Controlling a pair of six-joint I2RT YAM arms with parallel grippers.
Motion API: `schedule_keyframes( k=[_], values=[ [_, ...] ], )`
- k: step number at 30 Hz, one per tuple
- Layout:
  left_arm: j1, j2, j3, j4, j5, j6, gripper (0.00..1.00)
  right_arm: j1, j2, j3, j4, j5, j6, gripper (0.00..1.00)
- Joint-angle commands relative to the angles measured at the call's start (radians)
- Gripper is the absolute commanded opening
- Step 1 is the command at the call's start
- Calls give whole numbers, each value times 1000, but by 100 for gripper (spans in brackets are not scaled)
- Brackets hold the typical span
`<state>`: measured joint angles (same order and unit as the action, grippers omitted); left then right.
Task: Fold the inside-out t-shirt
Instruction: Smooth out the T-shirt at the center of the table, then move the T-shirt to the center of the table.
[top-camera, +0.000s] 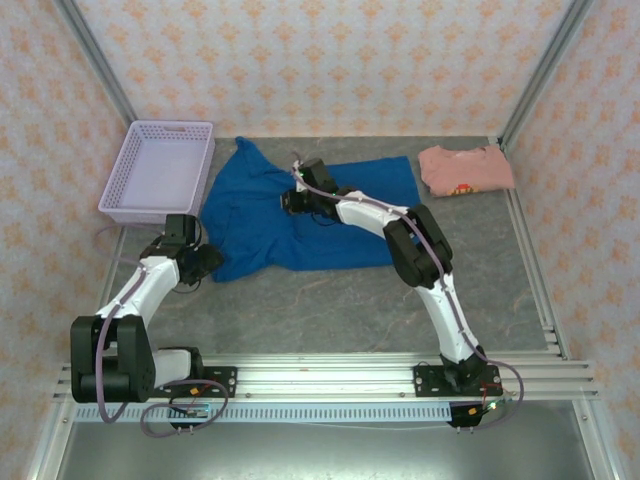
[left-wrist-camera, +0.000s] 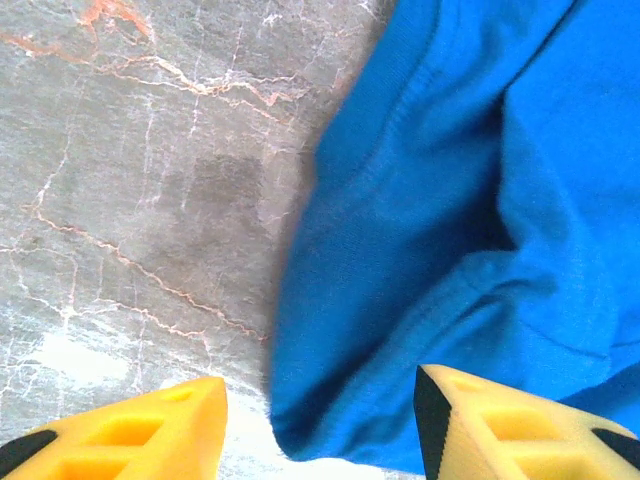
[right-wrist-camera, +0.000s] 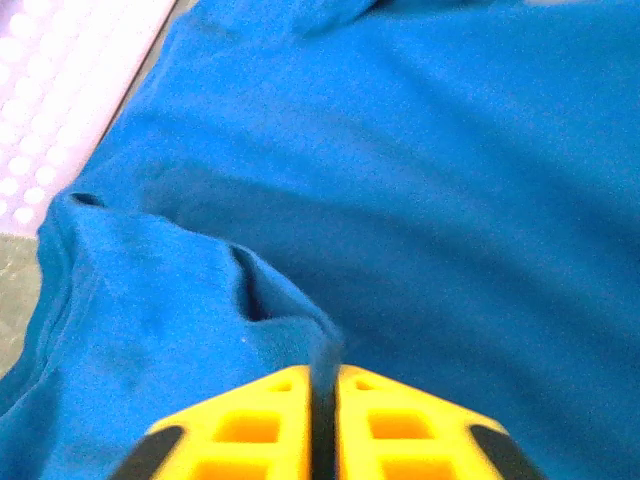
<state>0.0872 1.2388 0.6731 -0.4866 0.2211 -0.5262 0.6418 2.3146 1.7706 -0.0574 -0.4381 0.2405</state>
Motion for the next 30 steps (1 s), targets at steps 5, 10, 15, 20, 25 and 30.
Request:
schedule_keyframes(
  k=[5, 10, 15, 20, 25, 30],
  values=[
    [-1, -85, -2, -39, 55, -36, 54, -40, 9, 39, -71, -24, 49, 41],
    [-67, -135, 19, -20, 91, -63, 54, -45, -123, -36, -214, -6, -84, 44],
    [-183, -73, 54, 27, 116, -52, 54, -57, -376, -305, -317, 120, -148, 45],
    [-213, 70, 90, 106, 79, -67, 53, -174, -594, -570, -416, 196, -55, 46],
    [-200, 179, 125, 118, -18, -37, 53, -337, -705, -721, -448, 191, -5, 46],
    [-158, 263, 109, 115, -14, -24, 52, -464, -620, -725, -493, 203, 40, 44]
  ],
)
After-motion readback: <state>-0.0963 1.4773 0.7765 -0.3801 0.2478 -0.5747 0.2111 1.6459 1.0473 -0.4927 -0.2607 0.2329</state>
